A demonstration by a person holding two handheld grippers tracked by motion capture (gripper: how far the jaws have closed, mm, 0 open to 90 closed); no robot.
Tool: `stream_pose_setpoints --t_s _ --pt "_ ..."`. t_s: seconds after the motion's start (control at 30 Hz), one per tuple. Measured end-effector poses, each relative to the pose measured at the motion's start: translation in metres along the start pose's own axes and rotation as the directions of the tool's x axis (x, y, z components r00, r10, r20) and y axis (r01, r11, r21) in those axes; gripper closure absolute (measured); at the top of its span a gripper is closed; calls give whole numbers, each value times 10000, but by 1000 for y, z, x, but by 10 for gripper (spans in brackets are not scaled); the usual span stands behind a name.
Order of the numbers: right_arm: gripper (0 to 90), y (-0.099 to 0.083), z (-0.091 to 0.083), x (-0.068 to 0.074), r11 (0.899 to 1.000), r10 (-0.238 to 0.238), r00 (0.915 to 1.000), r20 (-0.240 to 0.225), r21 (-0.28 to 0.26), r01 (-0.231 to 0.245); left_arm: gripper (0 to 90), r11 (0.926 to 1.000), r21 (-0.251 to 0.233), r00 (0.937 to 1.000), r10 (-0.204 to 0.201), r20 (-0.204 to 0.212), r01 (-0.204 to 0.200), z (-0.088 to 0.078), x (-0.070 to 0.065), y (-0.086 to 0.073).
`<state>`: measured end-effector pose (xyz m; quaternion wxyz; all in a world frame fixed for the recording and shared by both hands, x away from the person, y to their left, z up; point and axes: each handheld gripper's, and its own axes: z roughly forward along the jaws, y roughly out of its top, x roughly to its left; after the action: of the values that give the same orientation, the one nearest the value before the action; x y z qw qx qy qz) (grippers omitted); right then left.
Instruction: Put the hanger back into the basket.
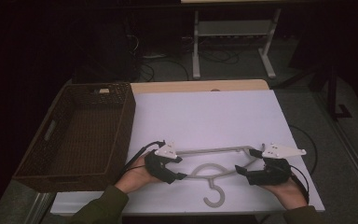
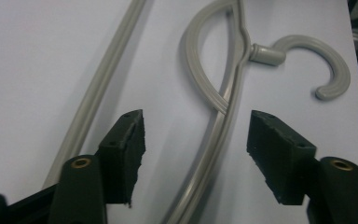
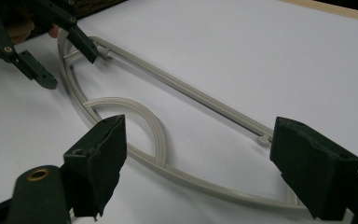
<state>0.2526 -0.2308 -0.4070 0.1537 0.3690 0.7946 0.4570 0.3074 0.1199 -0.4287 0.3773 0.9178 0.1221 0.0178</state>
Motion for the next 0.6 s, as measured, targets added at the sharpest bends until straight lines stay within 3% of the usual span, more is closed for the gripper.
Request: stream_pose_setpoints --t_s 0.23,0.6 --pt "184 0 -1 -2 10000 44 10000 10 -14 -44 547 9990 169 9987 409 296 -414 10 -2 6" --pt "189 -1 -1 -3 10000 -4 10000 13 -34 4 661 9934 649 9935 902 688 -947 20 -5 4"
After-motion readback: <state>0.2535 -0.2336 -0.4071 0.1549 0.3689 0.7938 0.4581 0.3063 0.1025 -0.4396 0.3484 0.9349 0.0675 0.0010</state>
